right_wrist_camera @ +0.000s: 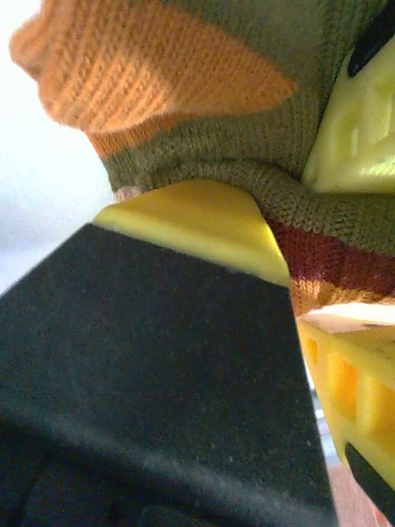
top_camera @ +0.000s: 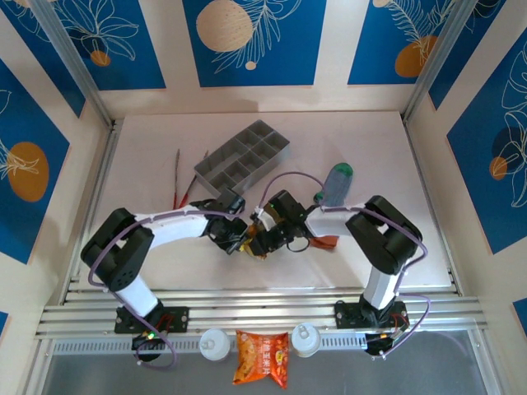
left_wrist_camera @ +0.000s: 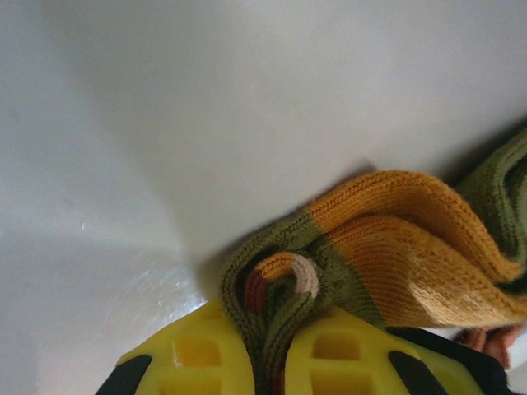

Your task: Roll the socks

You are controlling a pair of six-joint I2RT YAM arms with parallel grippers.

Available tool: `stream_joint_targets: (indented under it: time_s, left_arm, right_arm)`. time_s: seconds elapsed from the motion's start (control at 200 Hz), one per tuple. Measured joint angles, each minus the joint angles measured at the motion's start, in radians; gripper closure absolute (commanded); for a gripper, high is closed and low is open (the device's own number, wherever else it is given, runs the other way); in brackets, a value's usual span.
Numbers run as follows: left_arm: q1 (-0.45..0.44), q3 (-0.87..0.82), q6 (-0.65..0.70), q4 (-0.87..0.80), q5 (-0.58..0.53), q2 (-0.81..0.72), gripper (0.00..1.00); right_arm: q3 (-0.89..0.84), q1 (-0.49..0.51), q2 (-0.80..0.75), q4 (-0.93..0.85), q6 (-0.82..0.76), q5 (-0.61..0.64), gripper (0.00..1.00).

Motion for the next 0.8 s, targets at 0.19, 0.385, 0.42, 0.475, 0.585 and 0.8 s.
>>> stream_joint_targets:
  time_s: [0.19,0.385,0.42,0.475,0.585,0.8]
  left_arm:
    - [-0.034,0.089,0.000,-0.132,0.014,0.053,1.00]
    - [-0.040,0.153,-0.008,-0.231,0.019,0.094,1.00]
    - [-0.040,0.163,-0.009,-0.248,0.021,0.101,1.00]
    - [-0.040,0.180,-0.014,-0.272,0.024,0.112,1.00]
    - [-0.040,0.213,-0.016,-0.313,0.026,0.136,1.00]
    - [-0.040,0.270,-0.014,-0.376,0.026,0.177,1.00]
  right_arm:
    - [-0.128,0.086,-0.186,0.000,-0.111,0.264,0.53]
    - [-0.233,0.199,-0.357,0.034,-0.184,0.504,0.46]
    - [-0.241,0.229,-0.375,0.038,-0.196,0.549,0.44]
    - [-0.246,0.276,-0.392,0.043,-0.214,0.610,0.44]
    - [-0.245,0.369,-0.397,0.047,-0.254,0.732,0.43]
    - [-0.177,0.468,-0.288,0.018,-0.326,0.921,0.44]
